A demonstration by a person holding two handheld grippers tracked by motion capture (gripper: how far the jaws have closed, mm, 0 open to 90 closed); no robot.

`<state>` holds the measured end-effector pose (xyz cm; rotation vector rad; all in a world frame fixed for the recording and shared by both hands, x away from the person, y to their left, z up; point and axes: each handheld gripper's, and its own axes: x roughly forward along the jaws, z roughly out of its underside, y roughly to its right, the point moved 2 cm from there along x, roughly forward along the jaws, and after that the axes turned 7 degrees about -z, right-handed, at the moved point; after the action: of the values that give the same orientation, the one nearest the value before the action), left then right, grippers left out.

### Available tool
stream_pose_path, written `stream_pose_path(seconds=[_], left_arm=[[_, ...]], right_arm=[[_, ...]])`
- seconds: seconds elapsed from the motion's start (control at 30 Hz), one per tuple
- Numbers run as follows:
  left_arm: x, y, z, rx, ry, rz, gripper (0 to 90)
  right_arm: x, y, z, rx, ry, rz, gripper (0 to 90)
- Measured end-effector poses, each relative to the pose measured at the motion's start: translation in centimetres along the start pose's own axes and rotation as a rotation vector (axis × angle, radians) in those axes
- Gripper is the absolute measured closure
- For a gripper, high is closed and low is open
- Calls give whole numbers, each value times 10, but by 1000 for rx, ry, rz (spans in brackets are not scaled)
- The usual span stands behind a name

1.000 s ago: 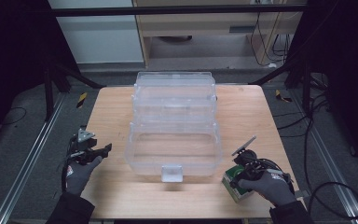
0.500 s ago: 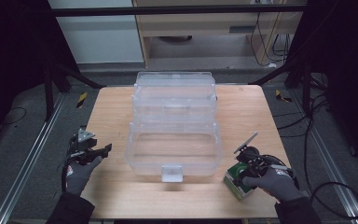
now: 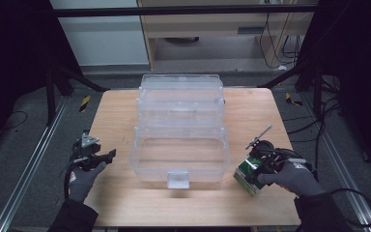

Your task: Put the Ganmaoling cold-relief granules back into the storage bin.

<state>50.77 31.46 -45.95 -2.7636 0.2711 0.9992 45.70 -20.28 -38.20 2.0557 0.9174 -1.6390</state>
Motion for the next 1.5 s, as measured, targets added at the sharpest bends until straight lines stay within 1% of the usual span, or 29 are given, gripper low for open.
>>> stream_pose_path(seconds=[0.03,0.1,0.13,0.2,0.23,0.37,0.4,0.43,0.47,0.53,0.57,0.63,0.67,0.7,0.77,0.8,0.83,0.87,0.97,1.03,1.1,1.13,1.2,1.23,1.27,1.33,1.4,1.43,1.5], left_arm=[[0,0,0,0,0,0,327],[0,0,0,0,-1,-1,327],[0,0,0,0,-1,-1,327],[1,0,0,0,-3,0,327],[1,0,0,0,-3,0,327],[1,1,1,1,-5,1,327],[1,1,1,1,-5,1,327],[1,1,1,1,-5,1,327],[2,1,1,1,-5,1,327],[1,0,1,1,-5,2,326],[1,0,1,1,-5,2,326],[1,1,1,1,-5,2,326],[1,1,1,1,-5,2,326],[2,1,1,2,-6,2,326],[2,1,1,2,-7,2,326],[2,1,1,2,-8,2,325],[2,1,1,3,-9,2,325],[2,1,1,3,-9,2,325],[2,1,1,3,-8,2,325],[2,1,1,3,-8,1,325],[2,1,1,3,-9,1,325],[2,1,1,3,-9,1,325],[2,1,1,2,-9,1,325],[2,1,1,3,-8,1,324],[2,1,1,3,-8,1,324],[2,1,1,3,-7,1,324],[2,1,1,3,-7,1,324],[2,1,1,3,-7,1,324],[2,1,1,3,-7,1,324]], right_arm=[[0,0,0,0,0,0,174],[-8,1,-4,-27,5,-1,174],[-8,1,-4,-27,5,-1,174],[-16,4,-8,-63,7,2,174],[-19,4,-9,-67,7,4,174],[-27,5,-15,-114,-1,2,174],[-27,5,-15,-114,-1,2,174],[-30,4,-17,-131,-9,-4,174],[-30,4,-17,-131,-9,-4,174],[-35,5,-22,-155,-13,-1,174],[-35,5,-22,-155,-13,-1,174],[-39,7,-25,-189,-19,1,174],[-39,7,-25,-189,-19,1,174],[-42,8,-27,-213,-24,-2,174],[-43,8,-28,-218,-28,-5,174],[-44,8,-30,-245,-34,-8,174],[-45,7,-31,-260,-37,-14,174],[-45,7,-31,-260,-37,-14,174],[-49,4,-36,-306,-50,-22,174],[-51,3,-38,-313,-48,-25,174],[-54,2,-41,-337,-44,-26,174],[-57,1,-46,-364,-43,-20,174],[-59,0,-48,-372,-44,-17,174],[-61,-3,-53,-394,-46,-12,174],[-61,-3,-53,-394,-46,-12,174],[-62,-7,-59,-431,-47,-16,174],[-62,-8,-62,-441,-48,-19,173],[-63,-11,-67,-461,-50,-20,173],[-63,-12,-70,-468,-51,-16,173]])
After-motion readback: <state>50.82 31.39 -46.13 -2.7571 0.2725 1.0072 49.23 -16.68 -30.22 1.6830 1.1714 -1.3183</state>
